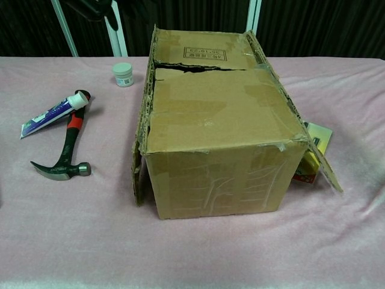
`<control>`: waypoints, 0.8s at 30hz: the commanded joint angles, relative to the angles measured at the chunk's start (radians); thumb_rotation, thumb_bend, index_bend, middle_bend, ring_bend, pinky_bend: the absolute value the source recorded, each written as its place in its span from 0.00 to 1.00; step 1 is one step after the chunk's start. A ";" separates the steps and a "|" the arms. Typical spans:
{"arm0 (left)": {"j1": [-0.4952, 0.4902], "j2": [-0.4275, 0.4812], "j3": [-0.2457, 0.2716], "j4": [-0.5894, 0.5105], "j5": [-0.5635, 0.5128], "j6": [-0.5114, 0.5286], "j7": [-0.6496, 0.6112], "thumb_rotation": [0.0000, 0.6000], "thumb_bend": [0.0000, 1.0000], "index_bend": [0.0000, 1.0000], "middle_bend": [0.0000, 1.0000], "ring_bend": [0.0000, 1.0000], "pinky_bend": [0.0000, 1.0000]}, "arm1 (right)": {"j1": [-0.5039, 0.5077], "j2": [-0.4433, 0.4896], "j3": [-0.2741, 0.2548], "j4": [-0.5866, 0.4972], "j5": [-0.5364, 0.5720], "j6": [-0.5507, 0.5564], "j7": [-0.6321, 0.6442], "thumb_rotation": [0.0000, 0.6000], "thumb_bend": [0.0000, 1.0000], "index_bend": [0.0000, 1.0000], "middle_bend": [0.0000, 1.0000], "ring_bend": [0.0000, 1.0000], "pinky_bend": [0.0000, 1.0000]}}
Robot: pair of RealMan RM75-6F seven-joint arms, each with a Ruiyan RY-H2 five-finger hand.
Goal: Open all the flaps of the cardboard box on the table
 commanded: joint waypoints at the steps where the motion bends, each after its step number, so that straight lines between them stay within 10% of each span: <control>1: -0.106 -0.069 0.017 0.027 -0.120 -0.008 0.065 1.00 0.90 0.14 0.22 0.17 0.28 | -0.003 0.000 0.005 0.002 0.005 -0.001 0.010 1.00 0.44 0.15 0.21 0.07 0.25; 24: -0.293 -0.188 0.113 0.058 -0.339 0.023 0.131 1.00 0.93 0.17 0.28 0.23 0.35 | -0.012 -0.006 0.018 0.027 0.004 -0.013 0.032 1.00 0.44 0.15 0.21 0.07 0.25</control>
